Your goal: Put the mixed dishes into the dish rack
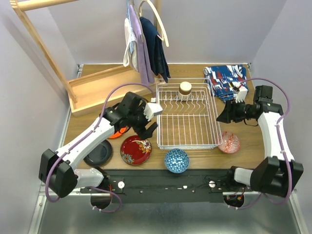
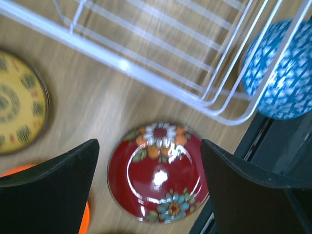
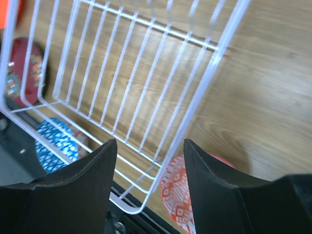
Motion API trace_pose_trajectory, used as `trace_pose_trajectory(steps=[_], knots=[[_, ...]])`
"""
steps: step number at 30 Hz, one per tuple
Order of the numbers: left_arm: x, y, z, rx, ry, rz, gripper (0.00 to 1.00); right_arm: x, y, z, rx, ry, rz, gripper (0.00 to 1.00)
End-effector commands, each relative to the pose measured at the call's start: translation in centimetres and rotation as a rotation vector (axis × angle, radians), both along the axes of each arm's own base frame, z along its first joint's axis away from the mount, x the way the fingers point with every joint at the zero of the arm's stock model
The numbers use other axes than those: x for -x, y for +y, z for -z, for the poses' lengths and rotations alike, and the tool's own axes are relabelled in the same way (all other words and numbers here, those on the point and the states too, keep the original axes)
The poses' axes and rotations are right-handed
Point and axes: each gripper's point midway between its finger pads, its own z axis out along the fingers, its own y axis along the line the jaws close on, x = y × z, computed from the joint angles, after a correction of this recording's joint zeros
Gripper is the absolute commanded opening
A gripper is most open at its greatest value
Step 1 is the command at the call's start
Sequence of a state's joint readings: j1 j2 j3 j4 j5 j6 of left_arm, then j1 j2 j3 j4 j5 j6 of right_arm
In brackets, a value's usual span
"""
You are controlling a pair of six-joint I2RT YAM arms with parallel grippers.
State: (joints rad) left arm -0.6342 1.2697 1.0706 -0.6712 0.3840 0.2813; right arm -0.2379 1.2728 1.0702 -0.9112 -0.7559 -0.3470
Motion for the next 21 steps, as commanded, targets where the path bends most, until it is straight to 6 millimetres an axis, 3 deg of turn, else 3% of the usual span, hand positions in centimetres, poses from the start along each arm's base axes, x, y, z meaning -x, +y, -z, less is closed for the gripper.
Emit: trace_pose_trajectory(steps=[1,3,5,10,17,20,21], knots=[[1.4,4.6,3.3,-0.116,0.056,-0.042,0.92,0.1,-4.6,0.1,0.245,-0.020,0.207,0.66],[1.3,5.7,4.3,-0.122,0.083,-0.090,0.92,0.3,-6.3,0.8,0.328,0.032,0.233,0.65],[0.9,6.5,4.8,-0.108,0.116,-0.140,0.92,2.0,-7.7,2.3,0.407,0.157,0.220,0.64],[0.3,5.8,4.3,-0.043,0.128,-0.182,0.93,6.1,-8.4,5.8,0.455,0.383,0.103,0.62],[-1.4,5.1,2.8,-0.012,0.091,-0.195,0.93,6.1,-11.1,8.0,0.569,0.450,0.175,0.59],[-2.0,4.8,1.9,0.005,0.072,-0.200,0.94,5.7,-11.5,8.0,0.591,0.449,0.180,0.54],[-2.3,4.7,1.5,0.012,0.062,-0.206,0.94,5.0,-11.7,7.0,0.595,0.408,0.183,0.53]])
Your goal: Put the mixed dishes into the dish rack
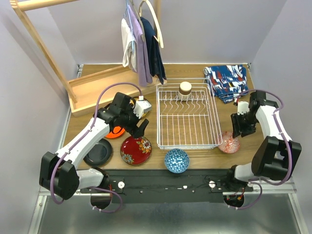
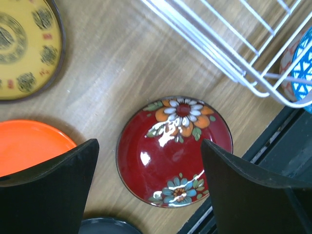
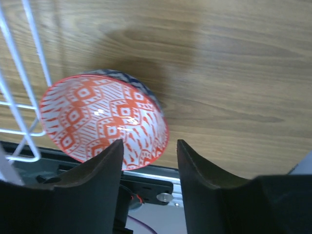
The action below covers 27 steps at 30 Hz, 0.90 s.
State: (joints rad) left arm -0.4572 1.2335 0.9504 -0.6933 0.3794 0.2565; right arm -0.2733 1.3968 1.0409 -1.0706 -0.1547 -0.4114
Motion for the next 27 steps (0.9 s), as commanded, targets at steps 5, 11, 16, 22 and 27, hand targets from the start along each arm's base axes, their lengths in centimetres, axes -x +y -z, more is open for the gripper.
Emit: trace_pose_trajectory(steps=[5,11,16,22,27], knots=[[-2.2,-0.9,-2.7,0.060,-0.067,-0.024,0.95,0.1,2.1,-4.6,-0.094,-0.126,-0.200,0.52],[-3.1,-0.6,-2.4,0.032,-0.084,-0.031,0.95,6.9,3.6,-3.1,-0.088,-0.153,-0.729,0.57],[-3.7,-0.6,-2.3,0.017,-0.078,-0.034,0.95,7.9,3.5,-0.9,0.015,-0.253,-0.979,0.60],[-4.9,-0.6,-2.2,-0.009,-0.093,-0.034,0.96,8.4,4.0,0.6,-0.018,-0.249,-1.084,0.58],[-5.9,-0.9,-2.4,-0.019,-0.101,-0.033,0.96,8.2,4.5,2.2,-0.019,-0.264,-1.136,0.55]])
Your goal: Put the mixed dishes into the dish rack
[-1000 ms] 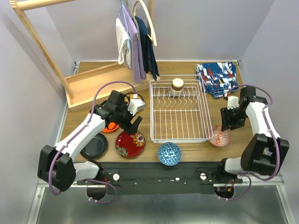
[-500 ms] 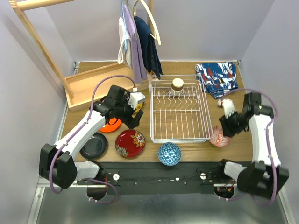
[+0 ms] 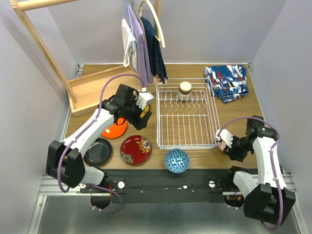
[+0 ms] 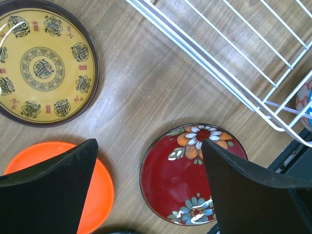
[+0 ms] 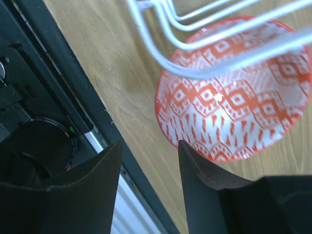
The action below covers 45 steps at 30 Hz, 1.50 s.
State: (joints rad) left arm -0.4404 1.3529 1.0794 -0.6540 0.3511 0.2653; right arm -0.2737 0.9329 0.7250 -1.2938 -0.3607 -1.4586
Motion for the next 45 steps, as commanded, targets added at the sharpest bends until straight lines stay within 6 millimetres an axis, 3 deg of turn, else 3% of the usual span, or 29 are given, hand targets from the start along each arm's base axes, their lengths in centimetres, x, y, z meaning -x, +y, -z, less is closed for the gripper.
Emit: trace_pose_trajectory(steps=[1,7,12,14,16,20,24,33,34,40,45], knots=[[-1.8,0.0,-1.0,-0.019,-0.043,-0.008,0.96,-1.1,0.7,1.5,-0.016,-0.059,-0.105,0.52],[-2.6,-0.2,-1.2,-0.028,-0.052,-0.006,0.96,-1.2,1.0,1.6,-0.026,-0.039,-0.130,0.34],[-3.1,-0.8,-1.5,-0.006,-0.051,-0.005,0.96,-1.2,1.0,1.9,-0.031,-0.003,-0.103,0.33],[-3.2,-0.9,-1.4,-0.005,-0.048,-0.005,0.96,-1.2,0.9,2.0,-0.029,0.011,-0.096,0.28],[-3.4,-1.1,-1.6,0.007,-0.050,-0.005,0.96,-1.2,0.9,2.0,-0.033,0.021,-0.093,0.29],[-3.6,-1.6,-1.9,0.027,-0.044,-0.007,0.96,-1.2,0.9,1.9,-0.029,0.001,-0.102,0.39],[-3.8,-1.9,-2.1,0.043,-0.041,-0.009,0.97,-1.3,0.9,1.8,-0.027,-0.008,-0.096,0.40],[-3.6,-2.3,-2.3,0.069,-0.029,-0.012,0.97,-1.4,0.6,2.1,-0.022,0.028,-0.071,0.26],[-3.6,-2.3,-2.3,0.068,-0.028,-0.015,0.97,-1.4,0.6,2.0,-0.021,0.024,-0.074,0.19],[-3.9,-2.5,-2.7,0.076,-0.036,-0.012,0.97,-2.6,-0.6,0.9,0.053,-0.075,-0.013,0.01],[-4.3,-2.8,-2.9,0.087,-0.041,-0.013,0.97,-4.3,-1.9,-1.1,0.107,-0.113,0.047,0.01]])
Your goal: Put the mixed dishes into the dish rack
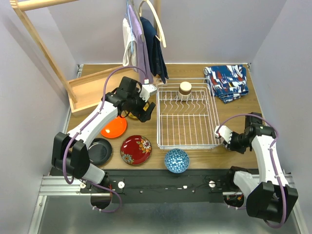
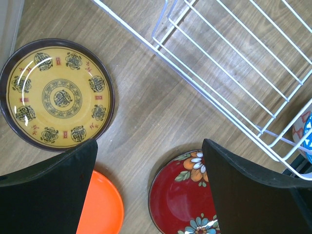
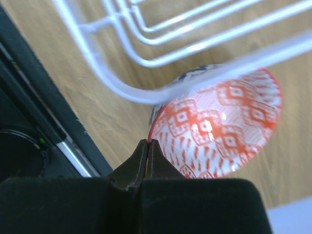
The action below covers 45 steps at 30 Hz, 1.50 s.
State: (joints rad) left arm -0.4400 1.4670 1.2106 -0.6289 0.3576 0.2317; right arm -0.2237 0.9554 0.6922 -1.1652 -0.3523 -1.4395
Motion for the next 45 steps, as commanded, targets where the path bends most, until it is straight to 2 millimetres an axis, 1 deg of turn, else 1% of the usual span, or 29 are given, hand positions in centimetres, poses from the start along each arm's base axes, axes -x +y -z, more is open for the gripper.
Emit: trace_pose_trajectory(steps=[1,5,6,9,10,12,13,15,16,17,19,20,22,23,25,26,28,29,30,31,32,34,35,37,38,41,42,44,45], knots=[[-1.0,-1.0,-1.6,0.053,-0.027,0.010,0.97,-2.4,-2.1,-2.5,0.082,-0.055,0.114,0.01],[-1.1,-1.4,-2.1,0.070,-0.031,0.014,0.97,-3.6,-3.6,-5.0,0.144,-0.088,0.191,0.01],[-1.2,-1.5,-2.2,0.075,-0.034,0.013,0.97,-4.3,-4.0,-6.3,0.155,-0.120,0.210,0.01],[-1.4,-1.6,-2.3,0.082,-0.038,0.005,0.97,-5.5,-4.1,-8.6,0.130,-0.149,0.287,0.01],[-1.3,-1.6,-2.2,0.083,-0.035,0.003,0.97,-6.6,-4.1,-10.7,0.110,-0.197,0.335,0.01],[-1.2,-1.6,-2.3,0.094,-0.034,-0.004,0.97,-8.1,-3.5,-12.7,0.049,-0.239,0.380,0.01],[-1.0,-1.5,-1.9,0.094,-0.022,-0.012,0.96,-9.4,-3.2,-14.6,-0.005,-0.270,0.446,0.01],[-0.7,-1.6,-1.7,0.104,-0.013,-0.018,0.96,-11.2,-1.2,-16.9,-0.151,-0.285,0.479,0.01],[-0.3,-1.7,-1.2,0.111,0.010,-0.015,0.95,-12.1,-0.4,-17.1,-0.234,-0.235,0.550,0.01],[0.0,-1.7,-1.1,0.116,0.017,-0.009,0.95,-13.3,1.2,-19.6,-0.347,-0.263,0.547,0.01],[0.7,-1.9,-0.5,0.118,0.041,-0.005,0.94,-14.2,3.0,-20.7,-0.496,-0.191,0.622,0.01],[1.0,-2.0,-0.5,0.122,0.039,-0.003,0.94,-15.3,4.2,-21.2,-0.585,-0.172,0.616,0.01],[1.4,-2.2,-0.2,0.124,0.046,0.001,0.94,-16.2,5.4,-21.8,-0.698,-0.124,0.664,0.01],[1.5,-2.3,-0.2,0.126,0.048,0.003,0.94,-17.2,6.2,-22.7,-0.765,-0.132,0.634,0.01],[1.9,-2.4,0.2,0.120,0.055,0.008,0.94,-17.8,7.3,-24.1,-0.865,-0.095,0.639,0.01],[2.0,-2.4,0.2,0.120,0.056,0.011,0.94,-18.1,8.3,-25.3,-0.932,-0.093,0.581,0.01],[2.4,-2.5,0.7,0.114,0.069,0.015,0.94,-18.3,9.4,-25.9,-1.030,-0.011,0.616,0.01],[2.4,-2.5,0.9,0.114,0.069,0.013,0.94,-18.9,10.2,-26.8,-1.072,-0.028,0.582,0.01],[2.4,-2.6,1.0,0.112,0.069,0.013,0.94,-18.6,11.1,-27.4,-1.108,-0.008,0.564,0.01],[2.4,-2.5,1.1,0.110,0.071,0.010,0.94,-18.3,11.9,-26.6,-1.148,0.080,0.604,0.01],[2.4,-2.6,1.1,0.108,0.070,0.013,0.94,-18.2,13.5,-27.2,-1.170,0.075,0.541,0.01],[2.2,-2.5,1.3,0.099,0.067,0.003,0.94,-17.2,15.4,-26.4,-1.195,0.170,0.543,0.01],[2.1,-2.4,1.3,0.094,0.066,-0.001,0.94,-16.7,17.1,-26.2,-1.204,0.197,0.496,0.01],[1.8,-2.3,1.4,0.078,0.063,-0.002,0.94,-15.7,18.7,-25.5,-1.217,0.280,0.509,0.01],[1.7,-2.2,1.5,0.072,0.065,-0.002,0.94,-15.0,19.7,-23.7,-1.210,0.333,0.510,0.01],[1.1,-2.2,1.4,0.055,0.056,-0.002,0.94,-13.9,20.8,-21.7,-1.221,0.421,0.549,0.01],[1.1,-2.1,1.6,0.043,0.062,0.002,0.94,-13.5,21.0,-20.1,-1.211,0.465,0.583,0.01],[0.6,-2.0,1.3,0.027,0.042,0.009,0.94,-13.2,21.3,-19.6,-1.223,0.494,0.592,0.01],[0.5,-1.9,1.4,0.017,0.042,0.009,0.94,-12.9,21.4,-18.8,-1.218,0.520,0.600,0.01]])
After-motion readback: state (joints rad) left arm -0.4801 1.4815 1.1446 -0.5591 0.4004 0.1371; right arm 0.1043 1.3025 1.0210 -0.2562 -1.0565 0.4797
